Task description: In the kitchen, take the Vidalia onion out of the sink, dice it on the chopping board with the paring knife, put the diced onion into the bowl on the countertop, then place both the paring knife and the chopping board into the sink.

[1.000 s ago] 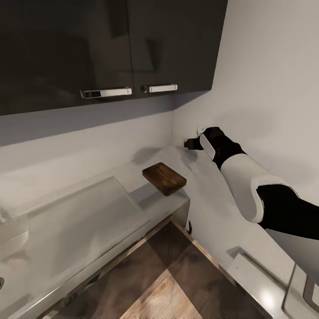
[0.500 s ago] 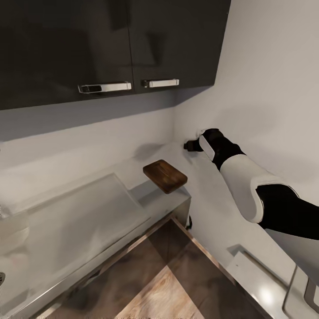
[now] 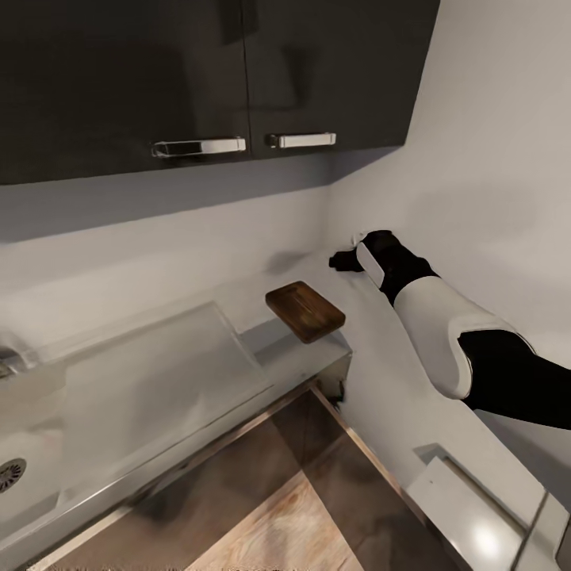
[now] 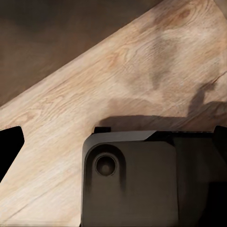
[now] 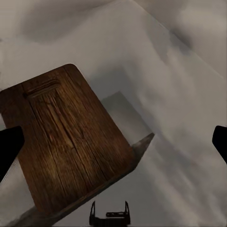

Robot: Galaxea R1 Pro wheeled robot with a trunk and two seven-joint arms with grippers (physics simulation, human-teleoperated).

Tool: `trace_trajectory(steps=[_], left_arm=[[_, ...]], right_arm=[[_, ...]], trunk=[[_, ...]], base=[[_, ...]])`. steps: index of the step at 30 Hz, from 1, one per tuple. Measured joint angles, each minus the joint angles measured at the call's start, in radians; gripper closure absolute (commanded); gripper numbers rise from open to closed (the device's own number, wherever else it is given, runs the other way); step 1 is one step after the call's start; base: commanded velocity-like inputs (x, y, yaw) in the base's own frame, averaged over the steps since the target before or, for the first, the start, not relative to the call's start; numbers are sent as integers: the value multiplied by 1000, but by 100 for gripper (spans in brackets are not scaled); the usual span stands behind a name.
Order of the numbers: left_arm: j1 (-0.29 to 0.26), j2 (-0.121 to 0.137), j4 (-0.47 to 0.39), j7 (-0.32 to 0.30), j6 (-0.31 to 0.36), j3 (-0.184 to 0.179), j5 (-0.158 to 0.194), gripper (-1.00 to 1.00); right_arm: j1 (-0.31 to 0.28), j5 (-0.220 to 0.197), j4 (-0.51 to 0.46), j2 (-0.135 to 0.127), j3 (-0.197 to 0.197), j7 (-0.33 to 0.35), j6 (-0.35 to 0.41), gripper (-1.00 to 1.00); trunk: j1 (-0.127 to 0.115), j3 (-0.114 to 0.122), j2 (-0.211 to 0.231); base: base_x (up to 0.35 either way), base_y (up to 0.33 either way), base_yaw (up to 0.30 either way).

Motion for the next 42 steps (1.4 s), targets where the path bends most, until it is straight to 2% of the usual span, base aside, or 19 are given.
trace_trajectory(steps=[9, 21, 42], left_arm=[[0, 0, 0, 0, 0, 0, 1, -100], [0, -1, 0, 0, 0, 0, 0, -100], [0, -1, 0, 0, 0, 0, 0, -100]], right_arm=[[0, 0, 6, 0, 0, 0, 0, -100], [0, 0, 16, -3, 0, 0, -1, -100], [0, 1, 20, -6, 0, 0, -2, -100]], trunk=[[0, -13, 0], [0, -29, 0], [0, -31, 0]], base=[[26, 56, 169], [147, 40, 157], [166, -53, 10]])
